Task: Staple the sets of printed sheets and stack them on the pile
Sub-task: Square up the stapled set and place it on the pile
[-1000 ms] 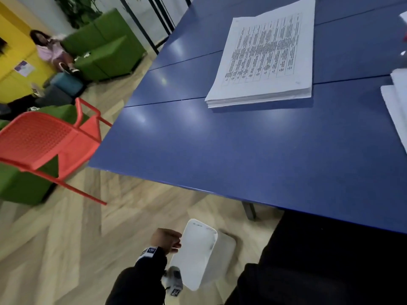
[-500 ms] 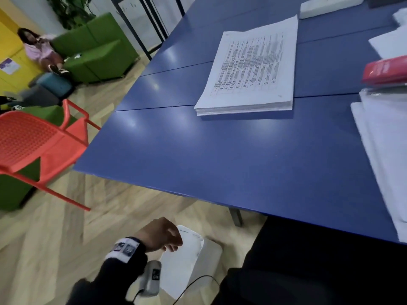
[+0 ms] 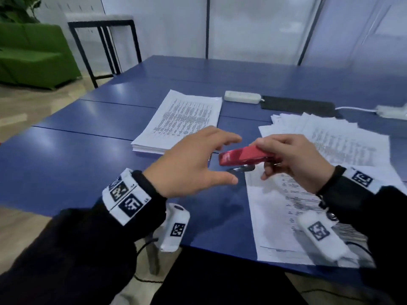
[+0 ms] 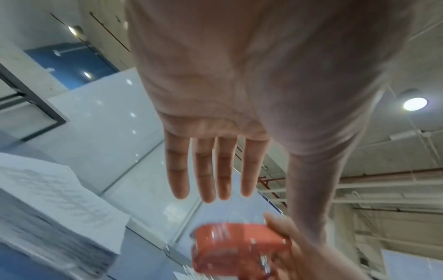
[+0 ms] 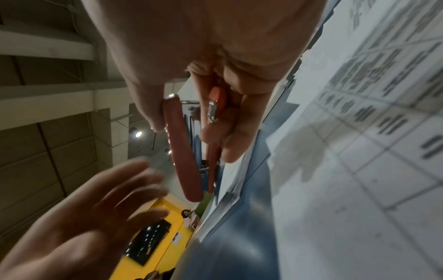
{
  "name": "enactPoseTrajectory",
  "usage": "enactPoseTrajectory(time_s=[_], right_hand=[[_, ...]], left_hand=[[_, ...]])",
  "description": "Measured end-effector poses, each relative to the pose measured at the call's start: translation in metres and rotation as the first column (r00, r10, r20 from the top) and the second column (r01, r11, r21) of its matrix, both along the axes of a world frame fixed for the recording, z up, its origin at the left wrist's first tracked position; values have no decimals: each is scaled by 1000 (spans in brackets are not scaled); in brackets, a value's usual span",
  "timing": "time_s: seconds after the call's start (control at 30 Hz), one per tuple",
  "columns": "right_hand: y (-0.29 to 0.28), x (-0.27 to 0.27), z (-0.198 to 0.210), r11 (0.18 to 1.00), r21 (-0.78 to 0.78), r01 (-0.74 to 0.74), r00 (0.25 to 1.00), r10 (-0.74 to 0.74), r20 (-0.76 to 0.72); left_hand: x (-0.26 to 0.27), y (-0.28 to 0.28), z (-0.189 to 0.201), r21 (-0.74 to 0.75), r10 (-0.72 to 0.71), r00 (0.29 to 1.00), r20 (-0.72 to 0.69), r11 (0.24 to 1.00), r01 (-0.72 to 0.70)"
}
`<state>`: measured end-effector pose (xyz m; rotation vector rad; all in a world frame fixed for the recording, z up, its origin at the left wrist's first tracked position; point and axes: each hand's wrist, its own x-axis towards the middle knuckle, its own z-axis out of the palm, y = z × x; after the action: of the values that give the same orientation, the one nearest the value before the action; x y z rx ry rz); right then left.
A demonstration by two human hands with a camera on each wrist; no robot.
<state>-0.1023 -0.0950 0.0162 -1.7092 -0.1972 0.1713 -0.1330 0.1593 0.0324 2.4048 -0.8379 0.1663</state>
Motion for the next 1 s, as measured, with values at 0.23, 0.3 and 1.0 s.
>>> enactPoseTrajectory(time_s=[0.23,0.3,1.0], right_hand=[[-14,9,16,936,-333,-116,988,72,-139],[-41,24,20,725,-687,-55,998,42,-36],[-112,-2,82,747,-663,-39,999,53,1]], left_hand=[[28,-4,3,290,37,999,24,956,-43],[33,20,5,393,86,996,-18,917,-72],[-2,44,-4,-483,-189,845,-501,871,-91]])
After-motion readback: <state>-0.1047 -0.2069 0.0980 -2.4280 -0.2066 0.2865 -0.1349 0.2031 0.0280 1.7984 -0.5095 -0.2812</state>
